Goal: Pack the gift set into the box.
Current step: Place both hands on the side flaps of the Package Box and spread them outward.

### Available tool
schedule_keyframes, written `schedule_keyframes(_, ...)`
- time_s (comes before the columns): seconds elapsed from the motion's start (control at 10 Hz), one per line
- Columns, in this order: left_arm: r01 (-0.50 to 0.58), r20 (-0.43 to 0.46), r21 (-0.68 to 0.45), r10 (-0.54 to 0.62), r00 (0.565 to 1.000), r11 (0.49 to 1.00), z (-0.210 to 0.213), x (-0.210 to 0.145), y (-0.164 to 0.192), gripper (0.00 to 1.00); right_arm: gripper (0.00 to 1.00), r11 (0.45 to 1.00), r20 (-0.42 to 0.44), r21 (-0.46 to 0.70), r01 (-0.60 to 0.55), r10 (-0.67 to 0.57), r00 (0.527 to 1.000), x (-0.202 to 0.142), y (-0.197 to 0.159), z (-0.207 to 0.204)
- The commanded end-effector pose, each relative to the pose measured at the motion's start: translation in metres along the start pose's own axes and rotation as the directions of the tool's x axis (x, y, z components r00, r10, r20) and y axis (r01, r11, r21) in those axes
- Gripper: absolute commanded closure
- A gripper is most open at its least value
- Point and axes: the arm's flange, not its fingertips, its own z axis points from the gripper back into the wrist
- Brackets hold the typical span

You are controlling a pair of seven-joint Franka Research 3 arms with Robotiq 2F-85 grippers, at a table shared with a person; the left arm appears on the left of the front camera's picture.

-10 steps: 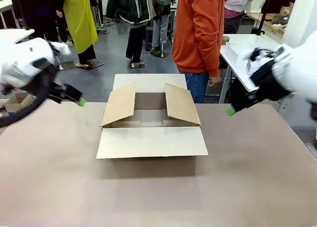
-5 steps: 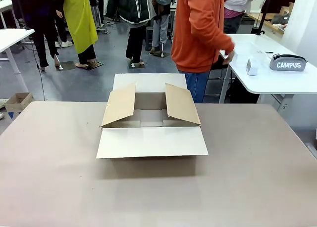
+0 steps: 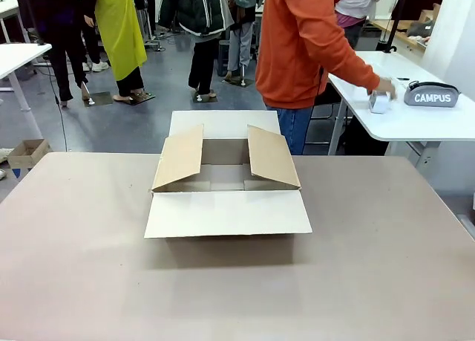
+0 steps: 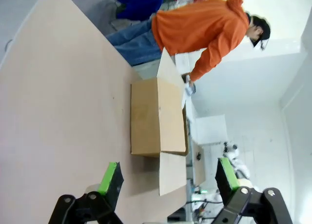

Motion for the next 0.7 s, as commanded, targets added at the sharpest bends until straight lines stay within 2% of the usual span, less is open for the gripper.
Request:
schedule_keyframes(0.0, 0.054, -0.009, 0.017, -0.054, 0.999, 0.998, 0.002, 0.0, -0.011, 0.0, 0.0, 0.998, -0.003, -0.004, -0.069, 0.069, 0.998, -0.003, 0.012, 0.003)
schedule_keyframes(0.1, 0.0, 0.0, 0.0, 0.0, 1.0, 1.0, 0.0, 0.0, 0.0, 0.0, 0.0, 1.0, 0.0, 0.0, 0.0, 0.0, 1.0, 0.0, 0.0, 0.0)
schedule_keyframes(0.2, 0.059, -0.07, 0.014, -0.058, 0.996, 0.998, -0.019, 0.001, -0.022, 0.0, 0.0, 0.985, -0.001, -0.158, -0.072, 0.073, 0.997, -0.007, 0.029, -0.024)
schedule_keyframes(0.3, 0.129, -0.124, 0.088, -0.118, 0.985, 0.988, -0.055, 0.002, -0.056, 0.0, 0.0, 0.944, -0.038, -0.271, -0.19, 0.187, 0.982, -0.018, 0.071, -0.066)
schedule_keyframes(0.4, 0.226, -0.205, 0.136, -0.196, 0.959, 0.964, -0.101, -0.002, -0.097, 0.0, 0.0, 0.875, -0.107, -0.357, -0.326, 0.309, 0.945, -0.036, 0.112, -0.117)
schedule_keyframes(0.5, 0.345, -0.316, 0.184, -0.277, 0.907, 0.92, -0.151, -0.012, -0.139, 0.0, 0.0, 0.769, -0.197, -0.455, -0.449, 0.405, 0.893, -0.057, 0.144, -0.172)
schedule_keyframes(0.6, 0.457, -0.472, 0.144, -0.345, 0.811, 0.877, -0.207, -0.029, -0.181, 0.0, 0.0, 0.689, -0.277, -0.476, -0.547, 0.473, 0.837, -0.087, 0.169, -0.232)
